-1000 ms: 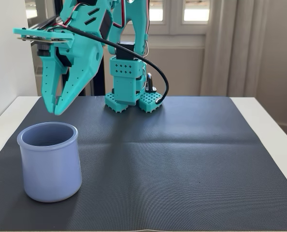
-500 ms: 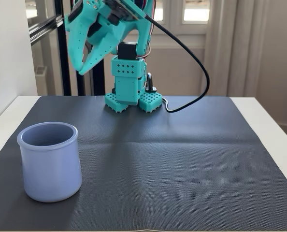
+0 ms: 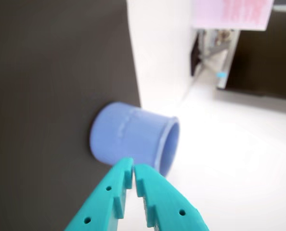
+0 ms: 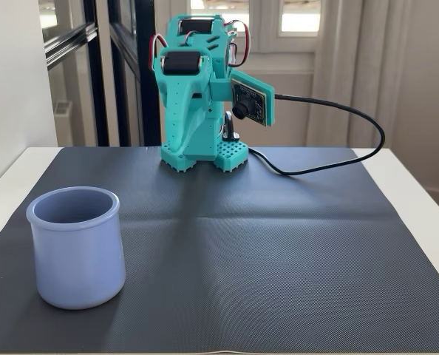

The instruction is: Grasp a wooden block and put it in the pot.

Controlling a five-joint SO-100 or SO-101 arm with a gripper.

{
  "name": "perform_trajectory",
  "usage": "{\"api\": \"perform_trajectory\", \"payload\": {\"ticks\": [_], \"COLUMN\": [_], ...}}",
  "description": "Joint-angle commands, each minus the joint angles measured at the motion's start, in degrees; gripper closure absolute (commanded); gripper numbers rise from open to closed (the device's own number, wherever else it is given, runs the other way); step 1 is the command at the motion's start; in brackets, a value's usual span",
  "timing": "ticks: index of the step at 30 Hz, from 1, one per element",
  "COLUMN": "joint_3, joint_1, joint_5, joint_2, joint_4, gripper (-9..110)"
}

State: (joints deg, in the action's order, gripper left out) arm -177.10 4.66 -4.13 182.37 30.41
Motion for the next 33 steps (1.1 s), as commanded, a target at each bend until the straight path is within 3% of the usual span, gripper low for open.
{"api": "perform_trajectory", "payload": {"ticks": [1, 14, 33], "joint_3": [-3.3, -3.0, -3.0], "joint_1": [-1.1, -1.2, -5.6], "joint_5": [1.1, 3.4, 3.5], "joint_2": [4.1, 12.4, 12.2], "joint_4": [0.1, 15.0, 17.2], "gripper": [101, 101, 101]}}
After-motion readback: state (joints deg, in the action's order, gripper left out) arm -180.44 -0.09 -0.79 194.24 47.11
